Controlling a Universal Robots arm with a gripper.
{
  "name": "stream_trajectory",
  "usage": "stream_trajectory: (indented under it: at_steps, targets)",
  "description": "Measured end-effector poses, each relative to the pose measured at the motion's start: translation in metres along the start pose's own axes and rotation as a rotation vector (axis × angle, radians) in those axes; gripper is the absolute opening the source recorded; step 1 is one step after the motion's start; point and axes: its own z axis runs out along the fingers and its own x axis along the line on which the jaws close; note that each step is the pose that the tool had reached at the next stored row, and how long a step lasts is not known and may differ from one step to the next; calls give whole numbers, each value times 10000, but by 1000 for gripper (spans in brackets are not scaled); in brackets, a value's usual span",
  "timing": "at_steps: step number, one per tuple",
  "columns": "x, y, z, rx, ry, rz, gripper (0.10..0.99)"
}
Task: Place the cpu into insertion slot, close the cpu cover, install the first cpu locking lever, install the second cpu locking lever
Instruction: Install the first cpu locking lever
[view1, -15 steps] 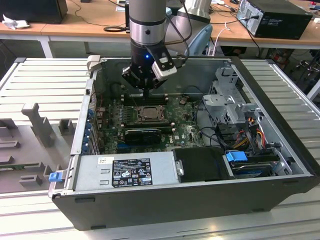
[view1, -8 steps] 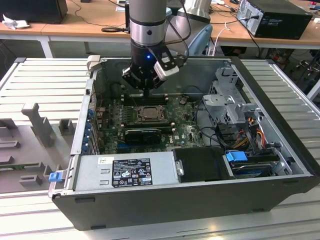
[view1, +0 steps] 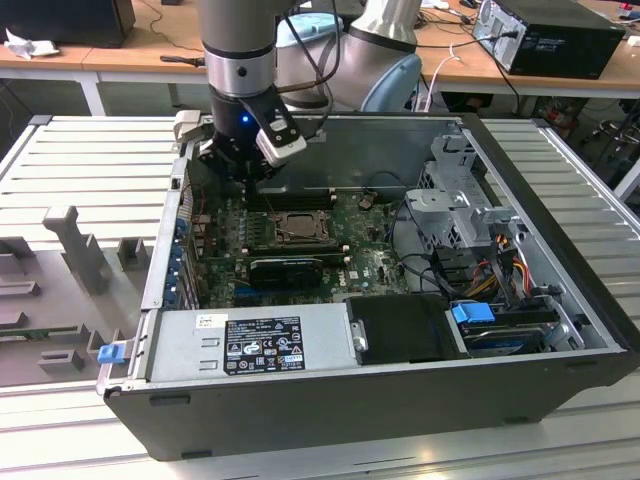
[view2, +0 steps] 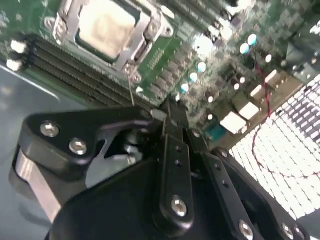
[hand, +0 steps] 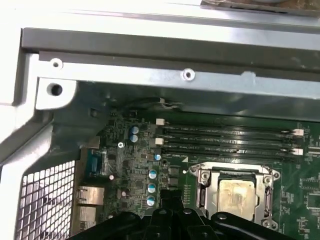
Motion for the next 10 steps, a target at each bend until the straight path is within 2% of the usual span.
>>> stream_trajectory:
  at_steps: [6, 10]
  targets:
    - [-9, 139, 19, -22, -2, -4, 106]
    - [-16, 175, 21, -22, -1, -8, 106]
